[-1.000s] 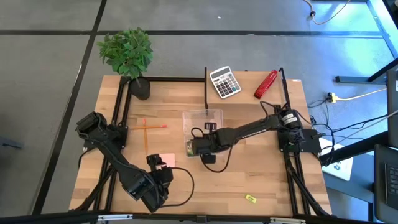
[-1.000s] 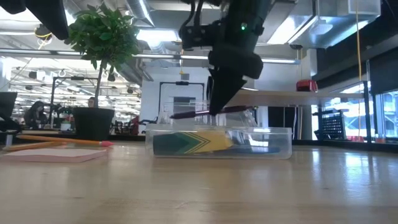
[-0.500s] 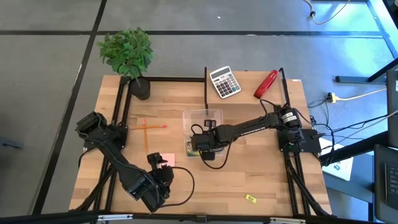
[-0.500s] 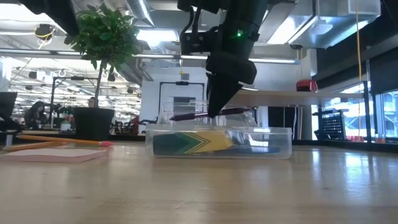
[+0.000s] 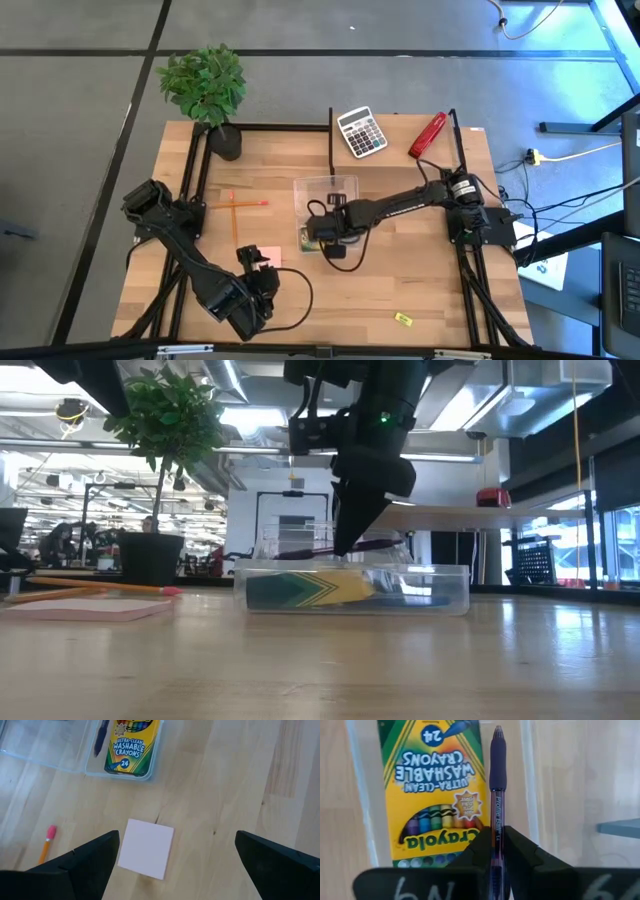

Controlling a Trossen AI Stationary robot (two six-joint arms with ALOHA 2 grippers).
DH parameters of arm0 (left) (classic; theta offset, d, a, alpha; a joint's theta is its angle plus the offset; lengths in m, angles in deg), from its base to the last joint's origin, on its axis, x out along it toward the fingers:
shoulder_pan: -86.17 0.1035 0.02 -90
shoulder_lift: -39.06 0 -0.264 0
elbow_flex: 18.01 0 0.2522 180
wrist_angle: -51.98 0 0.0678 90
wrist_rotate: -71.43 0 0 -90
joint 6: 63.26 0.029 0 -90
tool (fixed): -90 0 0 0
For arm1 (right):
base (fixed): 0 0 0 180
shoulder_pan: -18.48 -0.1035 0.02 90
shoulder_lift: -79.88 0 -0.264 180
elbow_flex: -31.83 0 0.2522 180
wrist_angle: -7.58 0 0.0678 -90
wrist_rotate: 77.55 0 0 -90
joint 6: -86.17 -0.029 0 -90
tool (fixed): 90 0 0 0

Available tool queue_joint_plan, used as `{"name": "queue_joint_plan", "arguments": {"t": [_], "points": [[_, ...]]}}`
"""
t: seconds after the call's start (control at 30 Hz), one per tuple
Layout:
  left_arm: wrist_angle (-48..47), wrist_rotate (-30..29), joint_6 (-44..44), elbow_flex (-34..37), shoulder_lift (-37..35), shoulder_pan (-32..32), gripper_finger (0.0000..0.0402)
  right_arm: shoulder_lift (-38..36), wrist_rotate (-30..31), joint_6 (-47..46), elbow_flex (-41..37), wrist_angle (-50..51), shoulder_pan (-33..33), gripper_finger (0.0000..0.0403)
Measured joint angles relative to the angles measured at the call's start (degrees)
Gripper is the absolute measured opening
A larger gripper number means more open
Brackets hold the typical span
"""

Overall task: Pack school essentials
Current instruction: Put the blue pen into the transparent supply box, then put the pink sticky notes into the transparent supply box

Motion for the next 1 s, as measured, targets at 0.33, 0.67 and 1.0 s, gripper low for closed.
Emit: {"name": "queue_joint_plan", "arguments": {"t": [0.33, 0.67, 1.0], "points": [[0.0, -0.04, 0.04, 0.0, 0.0, 0.0, 0.0392, 0.0, -0.06, -0.05, 0.0, 0.13, 1.06, 0.0066], [-0.03, -0.04, 0.04, 0.0, 0.0, 0.01, 0.0392, -0.09, -0.06, -0.18, 0.55, 1.56, 1.04, 0.0068], [-6.96, 1.23, -9.09, 0.0, 0.0, -0.08, 0.0392, -0.63, -4.56, -2.88, 7.88, 10.57, -2.1, 0.0069]]}}
